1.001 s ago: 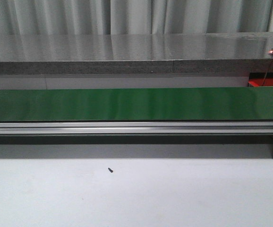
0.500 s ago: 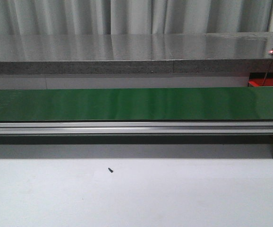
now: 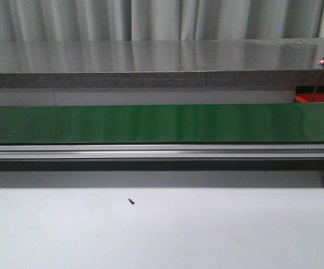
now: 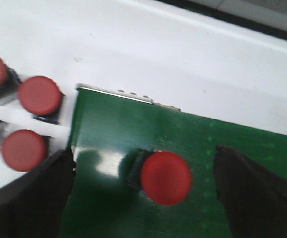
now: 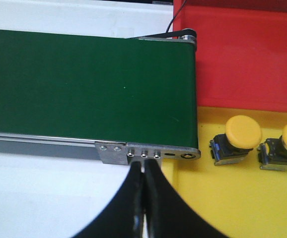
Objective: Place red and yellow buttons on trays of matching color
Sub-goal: 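Lower the red button onto the belt start and open the left gripper, then grasp a yellow button from the cluster with the left gripper, then place the yellow button on the belt start and release, then lower the right gripper onto the red button on the belt and grasp, then carry the red button into the red tray and release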
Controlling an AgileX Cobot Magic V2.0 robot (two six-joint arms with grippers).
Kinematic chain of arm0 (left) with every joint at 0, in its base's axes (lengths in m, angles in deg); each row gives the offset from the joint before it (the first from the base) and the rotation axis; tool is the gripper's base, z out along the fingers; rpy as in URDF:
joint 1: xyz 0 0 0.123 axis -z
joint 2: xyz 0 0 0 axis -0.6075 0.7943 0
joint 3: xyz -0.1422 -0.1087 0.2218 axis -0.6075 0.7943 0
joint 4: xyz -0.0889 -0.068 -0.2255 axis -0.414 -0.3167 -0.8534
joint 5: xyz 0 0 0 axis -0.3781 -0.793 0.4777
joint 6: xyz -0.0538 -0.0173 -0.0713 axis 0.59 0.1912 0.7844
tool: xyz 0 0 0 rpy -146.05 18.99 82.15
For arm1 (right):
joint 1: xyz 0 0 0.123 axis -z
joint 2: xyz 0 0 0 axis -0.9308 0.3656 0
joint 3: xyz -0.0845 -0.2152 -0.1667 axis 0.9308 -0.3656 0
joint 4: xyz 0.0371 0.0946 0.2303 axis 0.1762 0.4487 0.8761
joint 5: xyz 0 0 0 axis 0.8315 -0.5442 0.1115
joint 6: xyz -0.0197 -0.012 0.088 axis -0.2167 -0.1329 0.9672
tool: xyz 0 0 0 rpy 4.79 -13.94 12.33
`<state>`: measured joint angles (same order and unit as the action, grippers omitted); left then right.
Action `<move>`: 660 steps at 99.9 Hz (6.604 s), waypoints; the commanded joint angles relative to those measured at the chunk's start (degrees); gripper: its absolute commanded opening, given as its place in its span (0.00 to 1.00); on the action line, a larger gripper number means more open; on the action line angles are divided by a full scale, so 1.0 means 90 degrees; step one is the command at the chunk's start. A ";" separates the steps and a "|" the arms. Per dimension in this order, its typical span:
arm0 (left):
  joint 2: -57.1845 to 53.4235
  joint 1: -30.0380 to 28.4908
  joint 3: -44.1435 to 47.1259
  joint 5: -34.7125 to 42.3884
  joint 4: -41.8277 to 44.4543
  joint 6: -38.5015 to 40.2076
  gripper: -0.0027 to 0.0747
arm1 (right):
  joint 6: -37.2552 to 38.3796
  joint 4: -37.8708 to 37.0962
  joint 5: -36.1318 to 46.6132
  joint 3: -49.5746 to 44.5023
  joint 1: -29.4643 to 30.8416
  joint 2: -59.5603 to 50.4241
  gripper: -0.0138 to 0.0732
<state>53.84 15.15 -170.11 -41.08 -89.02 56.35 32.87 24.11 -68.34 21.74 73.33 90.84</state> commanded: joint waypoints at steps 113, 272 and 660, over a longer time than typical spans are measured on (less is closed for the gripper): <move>0.1921 -0.1495 -0.0204 0.2035 -0.0200 0.0902 0.76 | -0.0010 0.0011 0.0430 0.0169 -0.0005 -0.0062 0.08; 0.0265 0.0573 0.0815 0.1328 0.0176 0.0202 0.24 | -0.0010 0.0011 0.0430 0.0169 -0.0005 -0.0062 0.08; -0.6052 0.1768 0.5008 0.2140 0.0253 -0.0462 0.01 | -0.1528 0.0253 -0.2448 0.7664 -0.1957 0.6251 0.22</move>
<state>-0.42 30.67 -123.44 -25.67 -85.72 52.01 18.36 26.08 -91.28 88.95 50.46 151.83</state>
